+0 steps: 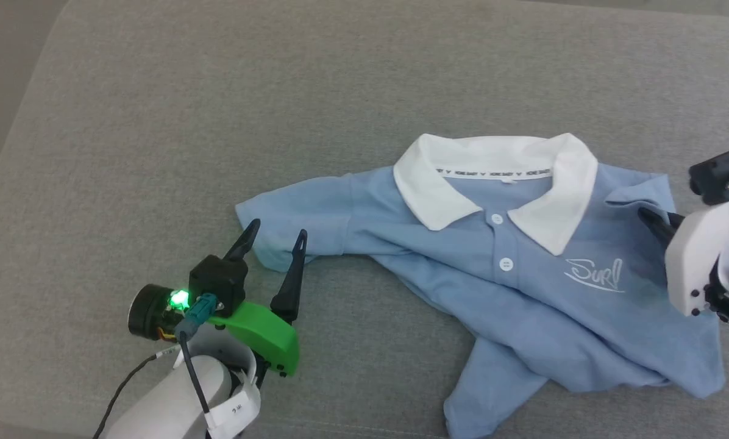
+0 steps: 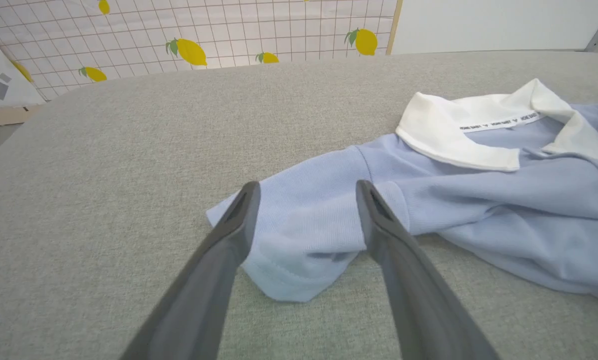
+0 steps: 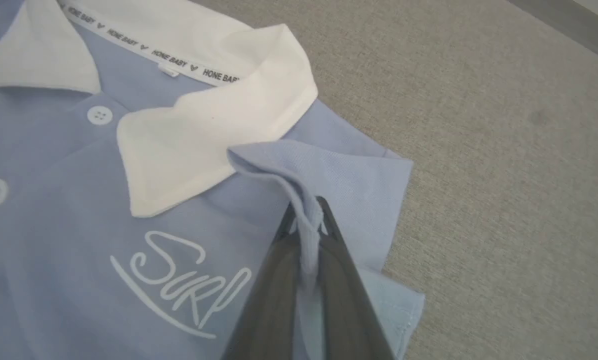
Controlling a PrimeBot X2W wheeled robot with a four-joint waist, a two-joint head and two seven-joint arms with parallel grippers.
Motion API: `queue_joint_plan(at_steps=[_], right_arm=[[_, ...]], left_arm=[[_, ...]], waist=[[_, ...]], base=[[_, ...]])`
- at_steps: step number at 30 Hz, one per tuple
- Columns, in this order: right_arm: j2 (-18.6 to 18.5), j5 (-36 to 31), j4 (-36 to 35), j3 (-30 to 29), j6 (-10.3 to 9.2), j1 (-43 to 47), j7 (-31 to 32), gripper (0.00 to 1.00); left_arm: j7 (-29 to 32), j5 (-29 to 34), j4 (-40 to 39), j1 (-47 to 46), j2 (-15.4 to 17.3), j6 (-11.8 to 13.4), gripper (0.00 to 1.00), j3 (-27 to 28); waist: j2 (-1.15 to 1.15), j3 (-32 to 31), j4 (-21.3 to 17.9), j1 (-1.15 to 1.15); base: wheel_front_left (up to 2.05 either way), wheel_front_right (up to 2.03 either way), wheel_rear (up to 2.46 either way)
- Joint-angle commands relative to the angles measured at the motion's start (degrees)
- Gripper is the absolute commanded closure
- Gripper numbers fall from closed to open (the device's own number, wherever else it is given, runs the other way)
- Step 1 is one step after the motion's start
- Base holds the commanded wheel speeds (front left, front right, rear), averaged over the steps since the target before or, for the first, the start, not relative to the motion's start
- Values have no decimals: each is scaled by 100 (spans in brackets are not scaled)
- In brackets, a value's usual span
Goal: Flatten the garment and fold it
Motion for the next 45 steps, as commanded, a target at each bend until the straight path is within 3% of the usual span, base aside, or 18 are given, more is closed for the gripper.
queue_joint_plan(at_steps=[1,7,16,17,18,23,32,36,41,45], right_arm=[[100,103,-18,-203,-9,119,59,100],[557,337,241,-1407,-9,321,196,100],[1006,-696,1124,-2902,-9,469,-26,100],[1070,-838,1246,-3032,-9,465,-68,45],[1124,-963,1338,-3159,-9,442,-128,0],[1377,-1459,1503,-3425,-9,260,-636,0],[1214,-1437,485,-2507,-9,533,-2000,0],[1271,-1418,-6,-2383,-9,920,-2393,0],[1576,-1616,-519,-2474,-9,1467,-2615,0],[1972,-1777,-926,-2654,-9,1825,-2559,0]], left_arm=[[14,-69,-14,73,26,47,0,8],[77,-79,-87,75,52,79,0,-13],[86,-124,-193,24,70,107,0,34],[83,-129,-199,17,75,118,0,48],[82,-135,-203,12,79,126,0,60],[60,-225,-207,19,95,164,0,159],[19,-519,-211,194,183,259,0,441],[151,-615,-269,140,272,263,0,521],[775,-745,-268,-142,487,158,0,482],[1685,-829,-114,-483,769,65,0,328]], waist=[[0,-73,-121,0],[0,-72,-233,0],[0,46,-236,0],[0,57,-234,0],[0,63,-233,0],[0,-23,-240,0],[0,-368,-390,0],[0,-390,-483,0],[0,-313,-618,0],[0,-211,-755,0]], base=[[0,0,0],[0,0,0],[0,0,0],[0,0,0],[0,0,0],[0,0,0],[0,0,0],[0,0,0],[0,0,0],[0,0,0]])
